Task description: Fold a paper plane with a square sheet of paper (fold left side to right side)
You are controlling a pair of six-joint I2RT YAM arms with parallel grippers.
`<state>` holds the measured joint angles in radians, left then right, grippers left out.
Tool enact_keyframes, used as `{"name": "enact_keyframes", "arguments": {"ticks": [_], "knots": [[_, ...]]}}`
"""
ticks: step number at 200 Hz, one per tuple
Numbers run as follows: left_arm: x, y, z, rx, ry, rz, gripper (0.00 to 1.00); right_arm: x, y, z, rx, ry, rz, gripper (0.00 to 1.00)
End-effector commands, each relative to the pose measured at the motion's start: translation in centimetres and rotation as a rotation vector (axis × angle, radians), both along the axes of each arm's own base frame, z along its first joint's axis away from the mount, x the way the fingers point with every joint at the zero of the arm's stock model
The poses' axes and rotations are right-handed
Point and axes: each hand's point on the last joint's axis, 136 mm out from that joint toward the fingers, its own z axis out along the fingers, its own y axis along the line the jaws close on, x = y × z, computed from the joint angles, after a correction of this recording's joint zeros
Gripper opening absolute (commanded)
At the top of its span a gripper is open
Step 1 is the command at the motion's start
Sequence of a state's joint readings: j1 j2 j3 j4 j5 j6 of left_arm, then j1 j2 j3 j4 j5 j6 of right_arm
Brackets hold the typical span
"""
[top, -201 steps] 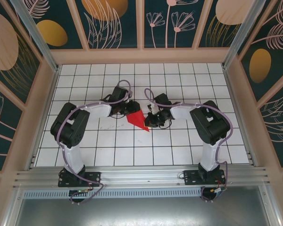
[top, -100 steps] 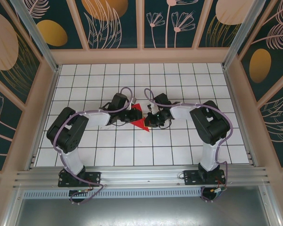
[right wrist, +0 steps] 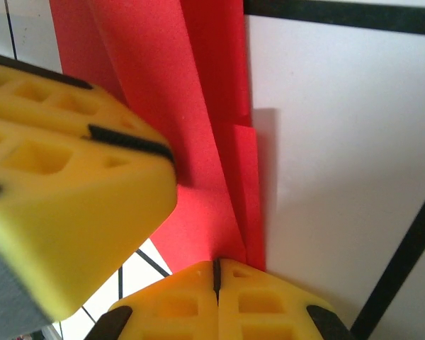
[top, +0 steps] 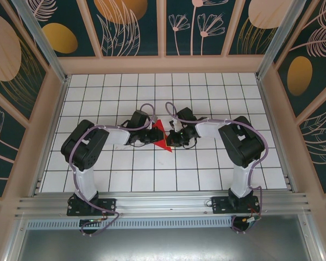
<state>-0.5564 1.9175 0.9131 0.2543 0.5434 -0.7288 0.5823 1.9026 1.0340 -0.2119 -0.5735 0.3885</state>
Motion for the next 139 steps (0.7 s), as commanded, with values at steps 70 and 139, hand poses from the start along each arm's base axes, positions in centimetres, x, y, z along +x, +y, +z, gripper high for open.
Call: {"name": "enact_keyframes", "arguments": {"ticks": [70,139], "knots": [[2.5,1.0,-1.5,0.139,-0.051,0.034,0.15,-3.3,-5.5,-5.7,-0.295,0.126,-0.011,0.00],[4.2,2.2,-1.7,0.174,-0.080,0.060,0.14,-3.7,-6.1,-5.9,-0.316,0.128,-0.009,0.00]]}}
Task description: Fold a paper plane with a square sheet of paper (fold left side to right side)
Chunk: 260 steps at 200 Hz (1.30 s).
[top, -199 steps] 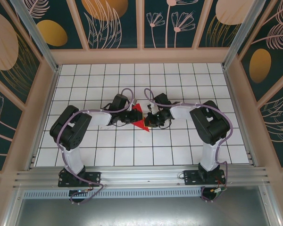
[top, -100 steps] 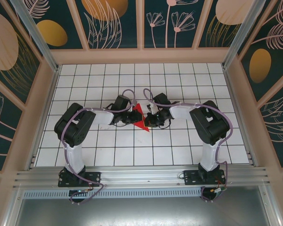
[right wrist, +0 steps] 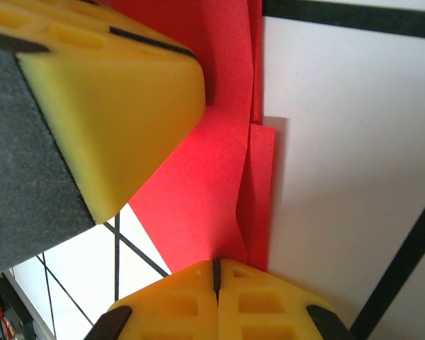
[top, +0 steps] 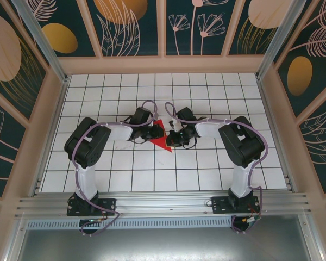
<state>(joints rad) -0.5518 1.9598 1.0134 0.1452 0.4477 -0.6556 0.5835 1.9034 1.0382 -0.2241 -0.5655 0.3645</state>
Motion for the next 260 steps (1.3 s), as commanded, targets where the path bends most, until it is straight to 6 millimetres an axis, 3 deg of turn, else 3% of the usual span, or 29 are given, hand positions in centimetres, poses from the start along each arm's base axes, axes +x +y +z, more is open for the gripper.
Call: {"name": "enact_keyframes", "arguments": {"ticks": [1,68,132,211,260], "knots": [[1.9,1.7,-1.0,0.067,-0.036,0.043,0.14,-3.7,-6.0,-5.8,-0.307,0.138,-0.028,0.00],[3.7,3.2,-0.8,0.076,-0.097,0.072,0.14,-3.9,-6.2,-5.8,-0.309,0.142,-0.029,0.00],[6.6,4.6,-0.6,0.087,-0.147,0.094,0.15,-4.0,-6.3,-5.6,-0.312,0.142,-0.030,0.00],[10.0,6.6,-1.3,0.134,-0.161,0.125,0.15,-4.2,-6.4,-5.5,-0.315,0.145,-0.026,0.00],[11.1,8.4,-1.7,0.160,-0.164,0.160,0.15,-4.1,-6.3,-5.3,-0.308,0.141,-0.028,0.00]]}}
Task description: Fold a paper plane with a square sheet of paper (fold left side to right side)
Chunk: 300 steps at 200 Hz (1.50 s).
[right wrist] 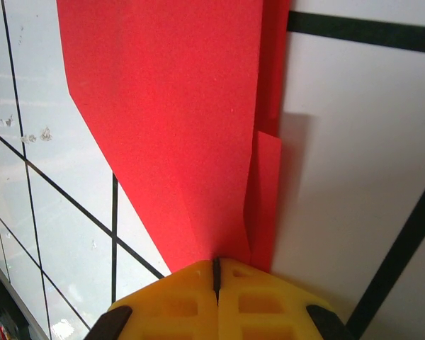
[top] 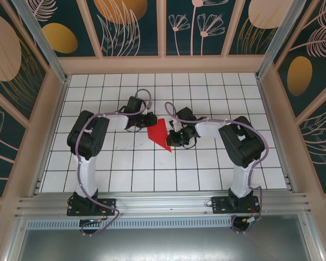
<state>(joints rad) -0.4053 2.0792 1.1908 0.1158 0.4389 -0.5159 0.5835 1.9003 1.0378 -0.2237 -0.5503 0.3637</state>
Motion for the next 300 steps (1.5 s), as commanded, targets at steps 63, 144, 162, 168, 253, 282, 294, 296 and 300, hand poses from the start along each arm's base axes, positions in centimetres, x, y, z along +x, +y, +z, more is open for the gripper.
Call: {"name": "enact_keyframes", "arguments": {"ticks": [63,144,162,168,253,282,294,296,300], "knots": [[4.5,5.9,-0.9,0.102,-0.064,0.135,0.17,-3.8,-5.4,-4.8,-0.257,0.141,-0.036,0.00],[2.2,7.2,8.9,0.009,-0.195,0.176,0.41,4.0,-0.7,7.1,0.121,-0.275,-0.157,0.32],[0.0,6.6,9.6,-0.079,-0.172,0.175,0.45,5.7,-2.0,9.2,0.135,-0.379,-0.197,0.42],[-0.9,6.4,9.2,-0.104,-0.145,0.173,0.46,6.1,-2.4,9.7,0.140,-0.404,-0.201,0.43],[-7.0,2.6,6.2,-0.278,0.063,0.174,0.53,6.1,1.7,6.7,0.254,-0.411,0.060,0.44],[-6.9,2.1,6.1,-0.295,0.074,0.171,0.53,6.2,3.3,5.5,0.269,-0.374,0.100,0.41],[-6.8,2.1,6.1,-0.292,0.074,0.175,0.53,6.3,3.5,5.2,0.268,-0.372,0.103,0.37],[-7.0,2.1,5.3,-0.282,0.093,0.177,0.53,6.4,3.5,5.2,0.268,-0.371,0.102,0.36],[-6.9,2.1,5.0,-0.279,0.098,0.177,0.53,6.4,3.5,5.1,0.266,-0.368,0.101,0.33]]}}
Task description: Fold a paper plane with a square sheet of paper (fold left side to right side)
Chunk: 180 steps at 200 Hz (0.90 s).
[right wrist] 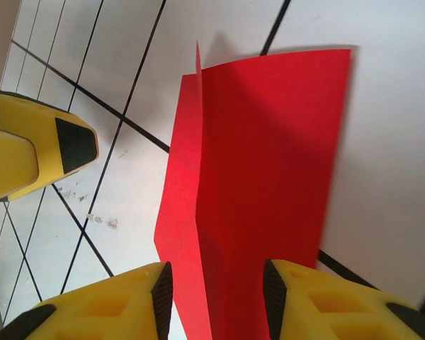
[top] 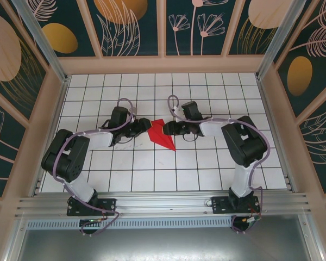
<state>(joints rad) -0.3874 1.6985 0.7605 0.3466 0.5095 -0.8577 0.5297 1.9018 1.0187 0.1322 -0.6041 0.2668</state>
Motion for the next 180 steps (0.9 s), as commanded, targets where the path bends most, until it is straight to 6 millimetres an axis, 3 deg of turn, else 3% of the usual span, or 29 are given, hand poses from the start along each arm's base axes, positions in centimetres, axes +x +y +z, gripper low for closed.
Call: {"name": "enact_keyframes", "arguments": {"ticks": [1,27,38,71,139,180], "knots": [[0.2,-0.6,-0.5,-0.025,0.015,-0.002,0.53,0.5,1.6,1.2,0.050,-0.044,0.059,0.32],[0.2,-0.9,-0.8,-0.024,0.027,-0.010,0.54,0.7,1.4,1.4,0.066,-0.032,0.052,0.06],[0.2,-1.0,-0.8,-0.030,0.027,-0.011,0.54,0.7,1.2,2.0,0.084,-0.037,0.043,0.00],[0.6,-1.3,-0.2,-0.052,0.009,-0.011,0.59,0.0,0.7,4.1,0.174,-0.035,0.040,0.00],[1.6,-2.5,-0.1,-0.113,-0.001,-0.029,0.61,-0.7,0.7,4.2,0.204,-0.002,0.047,0.00],[2.6,-3.2,-0.1,-0.137,-0.015,-0.042,0.54,-0.7,0.8,4.1,0.206,0.011,0.048,0.00]]}}
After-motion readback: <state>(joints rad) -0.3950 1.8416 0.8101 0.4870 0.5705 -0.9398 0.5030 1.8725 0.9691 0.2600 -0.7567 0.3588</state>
